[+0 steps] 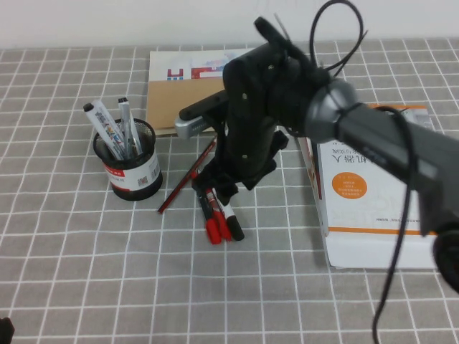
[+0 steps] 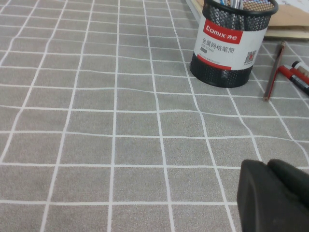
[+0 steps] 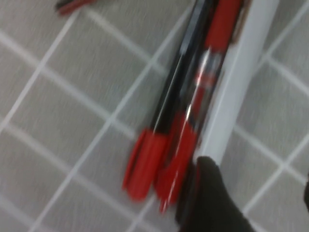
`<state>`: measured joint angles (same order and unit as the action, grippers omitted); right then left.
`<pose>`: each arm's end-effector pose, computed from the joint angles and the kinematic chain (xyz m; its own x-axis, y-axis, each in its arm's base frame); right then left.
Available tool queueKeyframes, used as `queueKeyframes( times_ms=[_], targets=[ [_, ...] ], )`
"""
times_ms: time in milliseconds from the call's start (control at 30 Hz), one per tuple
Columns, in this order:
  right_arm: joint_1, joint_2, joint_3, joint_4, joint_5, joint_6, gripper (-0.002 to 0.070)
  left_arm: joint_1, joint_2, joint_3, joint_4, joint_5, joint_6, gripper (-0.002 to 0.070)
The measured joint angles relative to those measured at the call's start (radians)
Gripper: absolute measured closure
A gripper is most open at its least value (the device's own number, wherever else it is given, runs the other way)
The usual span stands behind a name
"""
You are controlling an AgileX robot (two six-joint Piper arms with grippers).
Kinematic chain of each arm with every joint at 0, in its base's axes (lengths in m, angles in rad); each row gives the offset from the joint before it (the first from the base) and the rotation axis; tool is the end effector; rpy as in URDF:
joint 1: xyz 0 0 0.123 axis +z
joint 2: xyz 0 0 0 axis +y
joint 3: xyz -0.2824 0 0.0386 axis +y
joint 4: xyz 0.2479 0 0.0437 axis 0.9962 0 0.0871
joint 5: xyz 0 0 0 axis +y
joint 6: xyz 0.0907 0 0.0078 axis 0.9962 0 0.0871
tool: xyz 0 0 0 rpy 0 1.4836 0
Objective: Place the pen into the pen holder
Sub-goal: Pick up the pen on the table
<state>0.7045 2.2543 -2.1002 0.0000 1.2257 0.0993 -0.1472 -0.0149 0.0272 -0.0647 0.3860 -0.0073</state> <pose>0.3694 0.3140 0.2351 -0.7932 -0.5441 -0.2733 -0.5718 0.8199 0.0272 0.0512 -0.0098 0.1701 -0.3128 -0.0215 -0.9496 0.1489 0.9863 -0.0714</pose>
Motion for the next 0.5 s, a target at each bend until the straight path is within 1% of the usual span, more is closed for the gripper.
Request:
queueKeyframes(
  times_ms=[167, 400, 500],
  targets=[
    [0.004, 0.082, -0.083, -0.014, 0.001, 0.001, 0.0354, 0.0, 0.0, 0.0, 0.0, 0.0, 0.0, 0.068],
    [0.006, 0.134, -0.098, -0.022, 0.001, -0.001, 0.0367, 0.0, 0.0, 0.0, 0.0, 0.0, 0.0, 0.068],
    [0.007, 0.143, -0.098, -0.022, 0.001, -0.01, 0.0402, 0.0, 0.0, 0.0, 0.0, 0.0, 0.0, 0.068]
  ],
)
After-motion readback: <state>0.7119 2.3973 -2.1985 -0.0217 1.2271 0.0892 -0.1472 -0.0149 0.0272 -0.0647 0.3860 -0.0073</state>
